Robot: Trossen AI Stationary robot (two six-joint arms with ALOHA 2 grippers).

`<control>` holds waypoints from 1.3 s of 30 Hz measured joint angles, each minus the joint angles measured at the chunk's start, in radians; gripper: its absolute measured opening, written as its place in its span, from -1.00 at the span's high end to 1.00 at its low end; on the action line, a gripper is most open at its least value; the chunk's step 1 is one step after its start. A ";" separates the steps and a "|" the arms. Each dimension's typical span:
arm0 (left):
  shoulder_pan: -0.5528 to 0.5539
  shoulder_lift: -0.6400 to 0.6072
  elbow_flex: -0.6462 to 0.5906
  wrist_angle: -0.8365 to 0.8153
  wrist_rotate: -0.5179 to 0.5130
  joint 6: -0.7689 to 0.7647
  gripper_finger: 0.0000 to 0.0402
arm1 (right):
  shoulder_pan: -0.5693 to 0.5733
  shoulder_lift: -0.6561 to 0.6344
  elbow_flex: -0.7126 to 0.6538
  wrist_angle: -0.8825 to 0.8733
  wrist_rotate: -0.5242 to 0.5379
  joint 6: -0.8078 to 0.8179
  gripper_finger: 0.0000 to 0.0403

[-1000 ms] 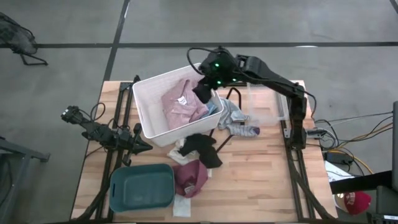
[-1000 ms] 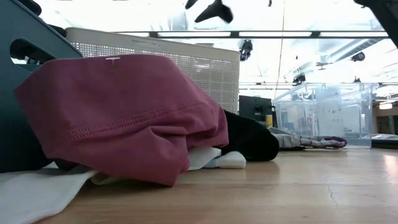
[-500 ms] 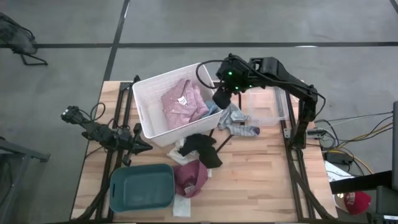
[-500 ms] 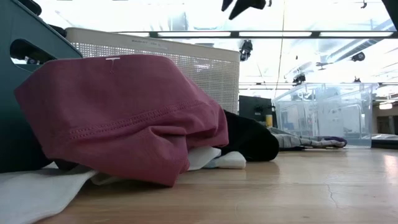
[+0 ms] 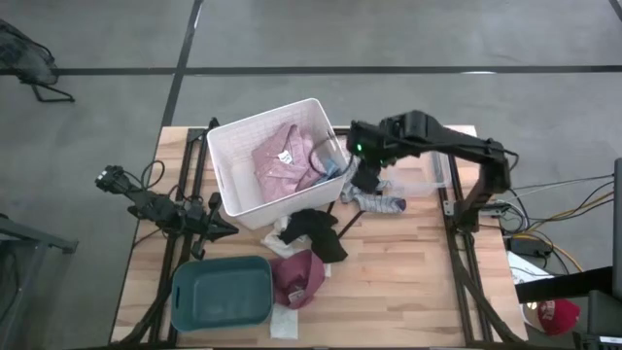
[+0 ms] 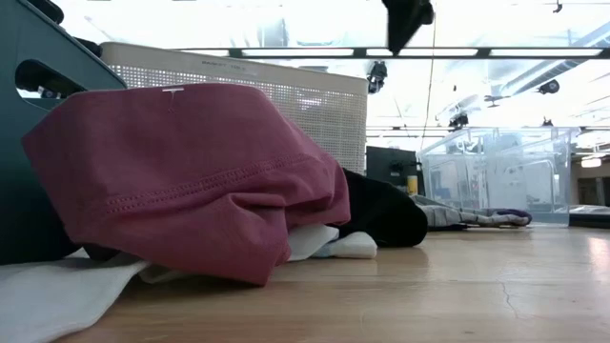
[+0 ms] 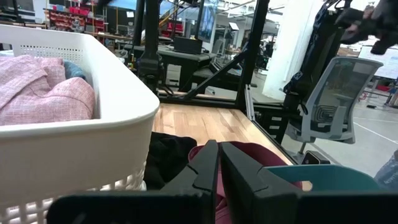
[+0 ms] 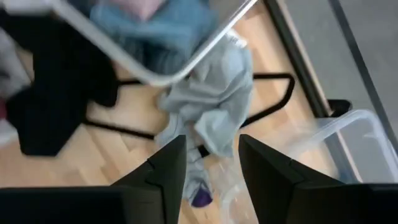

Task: Pick & Place Cloths
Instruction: Put the striped sock into the transparent bin

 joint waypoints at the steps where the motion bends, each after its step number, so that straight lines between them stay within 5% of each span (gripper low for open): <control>1: 0.000 0.000 0.000 0.000 0.000 0.000 0.88 | 0.019 -0.023 -0.050 0.019 0.000 0.002 0.32; 12: 0.000 0.000 0.000 0.000 0.000 0.000 0.88 | 0.257 -0.297 -0.610 0.406 0.000 0.178 0.59; 18: 0.000 0.000 0.000 0.000 0.000 0.000 0.88 | 0.311 -0.309 -0.828 0.676 -0.064 0.313 0.69; 24: 0.000 0.000 0.000 0.000 0.000 0.000 0.88 | 0.314 -0.263 -0.947 0.805 -0.106 0.219 0.71; 39: 0.000 0.000 0.000 0.000 0.000 0.000 0.88 | 0.284 -0.072 -0.999 0.830 0.153 0.078 -0.25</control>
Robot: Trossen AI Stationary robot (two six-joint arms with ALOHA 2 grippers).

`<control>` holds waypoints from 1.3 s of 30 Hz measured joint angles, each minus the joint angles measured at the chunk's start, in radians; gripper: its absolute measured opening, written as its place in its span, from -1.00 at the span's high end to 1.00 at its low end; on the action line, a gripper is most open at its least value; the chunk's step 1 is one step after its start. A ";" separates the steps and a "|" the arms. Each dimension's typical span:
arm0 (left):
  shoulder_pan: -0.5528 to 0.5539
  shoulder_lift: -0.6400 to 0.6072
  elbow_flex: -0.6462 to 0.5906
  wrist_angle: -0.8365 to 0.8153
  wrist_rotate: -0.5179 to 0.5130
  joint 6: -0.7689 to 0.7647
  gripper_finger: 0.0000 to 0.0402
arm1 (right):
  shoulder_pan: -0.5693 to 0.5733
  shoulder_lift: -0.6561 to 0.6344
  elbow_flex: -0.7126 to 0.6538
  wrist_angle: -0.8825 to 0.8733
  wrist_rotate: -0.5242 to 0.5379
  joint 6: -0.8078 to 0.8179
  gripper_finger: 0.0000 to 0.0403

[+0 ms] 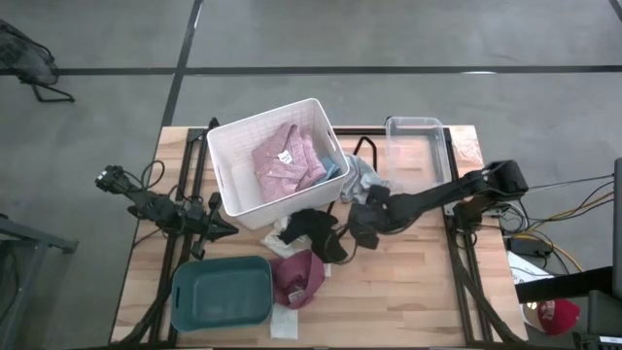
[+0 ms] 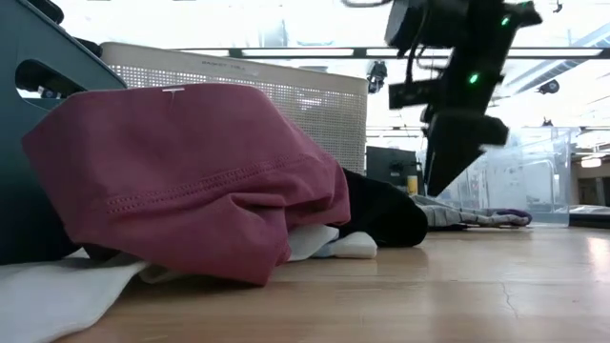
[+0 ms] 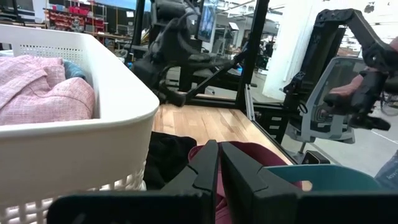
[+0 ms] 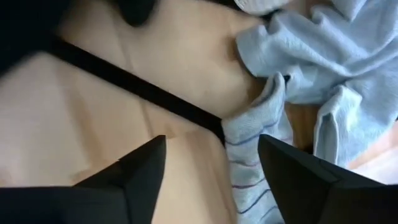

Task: Pick & Place Cloths
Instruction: Put the striped sock into the transparent bin

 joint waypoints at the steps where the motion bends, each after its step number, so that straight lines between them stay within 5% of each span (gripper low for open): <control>1: 0.000 0.000 0.000 0.000 0.000 0.000 0.88 | -0.004 0.017 0.000 -0.001 0.000 0.002 -0.29; 11: 0.000 0.000 0.000 0.000 0.000 0.000 0.88 | -0.040 0.174 0.021 -0.003 0.002 -0.004 -0.36; 21: 0.000 0.000 0.000 0.000 0.000 0.000 0.88 | -0.067 0.200 0.058 -0.013 -0.018 -0.006 0.20; 29: 0.000 0.000 0.000 0.000 0.000 0.000 0.88 | -0.070 0.185 0.087 -0.071 -0.096 0.006 0.88; 39: 0.000 0.000 0.000 0.000 0.000 0.000 0.88 | -0.017 0.183 0.202 -0.185 -0.180 0.015 0.96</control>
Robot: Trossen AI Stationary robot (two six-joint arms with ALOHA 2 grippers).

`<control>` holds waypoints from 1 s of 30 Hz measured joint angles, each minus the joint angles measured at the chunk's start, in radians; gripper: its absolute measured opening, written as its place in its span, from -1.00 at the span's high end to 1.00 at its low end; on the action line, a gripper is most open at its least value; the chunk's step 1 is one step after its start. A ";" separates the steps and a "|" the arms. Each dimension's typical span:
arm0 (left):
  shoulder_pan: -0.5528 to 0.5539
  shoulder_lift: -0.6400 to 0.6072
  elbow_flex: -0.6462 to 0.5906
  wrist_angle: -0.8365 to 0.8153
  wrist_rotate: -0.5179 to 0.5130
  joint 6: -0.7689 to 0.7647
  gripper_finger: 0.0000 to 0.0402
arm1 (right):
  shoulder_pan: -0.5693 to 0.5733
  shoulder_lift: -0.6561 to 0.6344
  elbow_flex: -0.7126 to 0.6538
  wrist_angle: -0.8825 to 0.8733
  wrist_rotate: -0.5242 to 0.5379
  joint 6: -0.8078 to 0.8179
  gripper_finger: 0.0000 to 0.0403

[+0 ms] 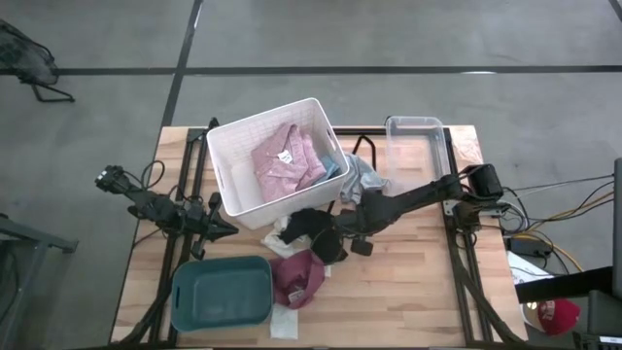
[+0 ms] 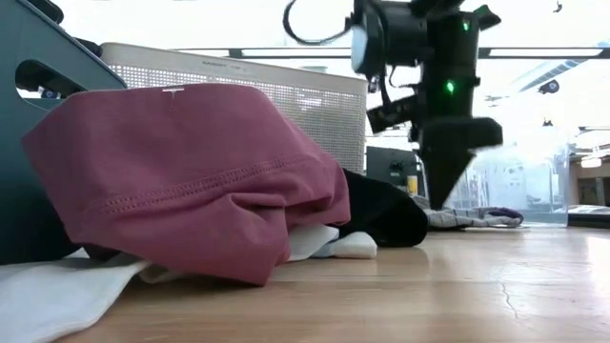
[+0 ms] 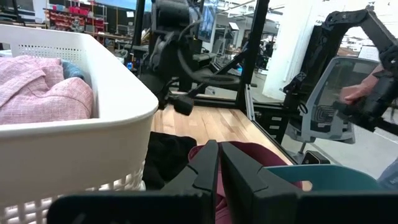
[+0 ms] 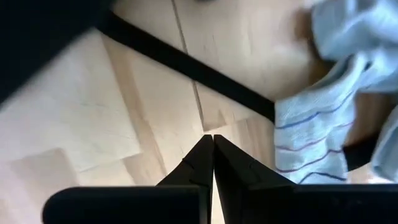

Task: Pick & Place Cloths
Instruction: Put the striped sock into the transparent bin

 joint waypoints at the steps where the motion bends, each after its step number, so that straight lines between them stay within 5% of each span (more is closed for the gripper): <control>1: 0.000 0.000 0.000 0.000 0.000 0.000 0.88 | 0.006 -0.002 0.017 -0.011 0.001 -0.001 0.96; 14: 0.000 0.000 0.000 0.000 0.000 0.000 0.88 | -0.007 -0.012 0.023 -0.045 0.167 -0.010 0.88; 25: 0.000 0.000 0.000 0.000 0.000 0.000 0.88 | -0.065 -0.012 -0.122 0.095 0.225 -0.009 0.10; 30: 0.000 0.000 0.000 0.000 0.000 0.000 0.88 | -0.084 -0.012 -0.158 0.142 0.230 -0.008 -0.08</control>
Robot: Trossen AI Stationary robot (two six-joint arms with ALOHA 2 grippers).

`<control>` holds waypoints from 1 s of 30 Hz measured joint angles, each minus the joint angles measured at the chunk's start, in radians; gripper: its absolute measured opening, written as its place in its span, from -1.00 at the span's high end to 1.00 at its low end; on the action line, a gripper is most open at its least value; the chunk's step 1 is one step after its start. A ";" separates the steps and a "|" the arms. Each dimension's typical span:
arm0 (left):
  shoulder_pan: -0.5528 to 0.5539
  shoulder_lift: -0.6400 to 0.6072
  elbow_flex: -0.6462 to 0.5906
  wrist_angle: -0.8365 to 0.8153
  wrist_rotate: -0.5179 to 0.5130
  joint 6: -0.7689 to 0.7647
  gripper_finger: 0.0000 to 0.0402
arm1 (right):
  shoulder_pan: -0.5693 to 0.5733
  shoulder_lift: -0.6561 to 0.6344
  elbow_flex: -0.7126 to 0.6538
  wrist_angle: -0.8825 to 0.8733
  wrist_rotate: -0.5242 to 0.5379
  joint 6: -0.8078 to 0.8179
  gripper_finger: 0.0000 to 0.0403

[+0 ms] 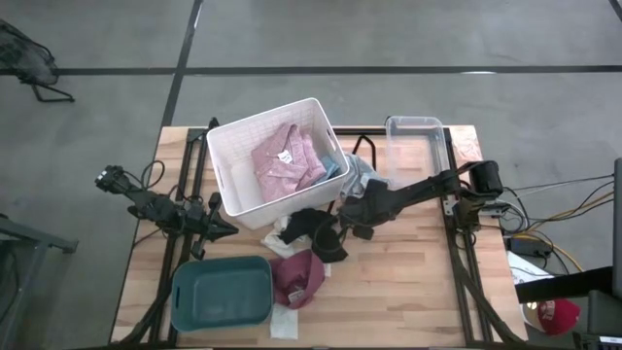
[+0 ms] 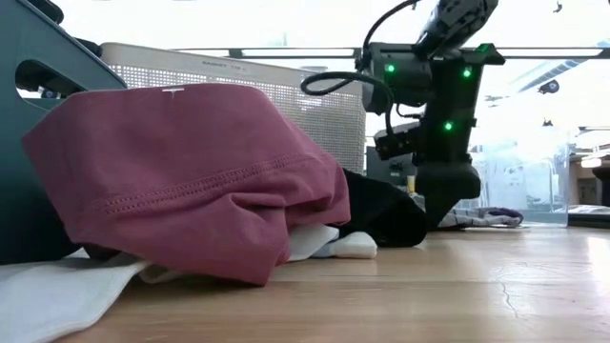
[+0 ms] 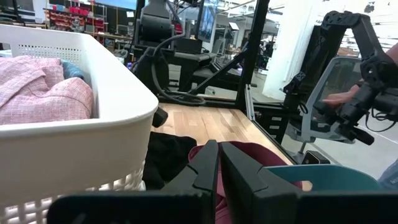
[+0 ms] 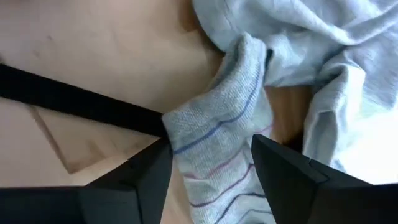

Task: Pick & Place Cloths
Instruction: Put the striped sock into the transparent bin

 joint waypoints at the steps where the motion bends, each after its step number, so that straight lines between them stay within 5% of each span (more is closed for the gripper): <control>1: 0.000 0.000 0.000 0.000 0.000 0.000 0.88 | -0.004 0.000 -0.005 0.013 -0.012 0.000 -0.07; 5: 0.000 0.000 0.000 0.000 0.000 0.000 0.88 | -0.018 -0.003 -0.027 0.061 -0.081 0.000 0.12; 12: 0.000 0.000 0.000 0.000 0.000 0.000 0.88 | -0.023 0.000 0.003 0.025 -0.137 0.000 0.86; 30: 0.000 0.000 0.000 0.000 0.000 0.000 0.88 | 0.006 -0.041 0.344 -0.131 -0.185 -0.034 0.96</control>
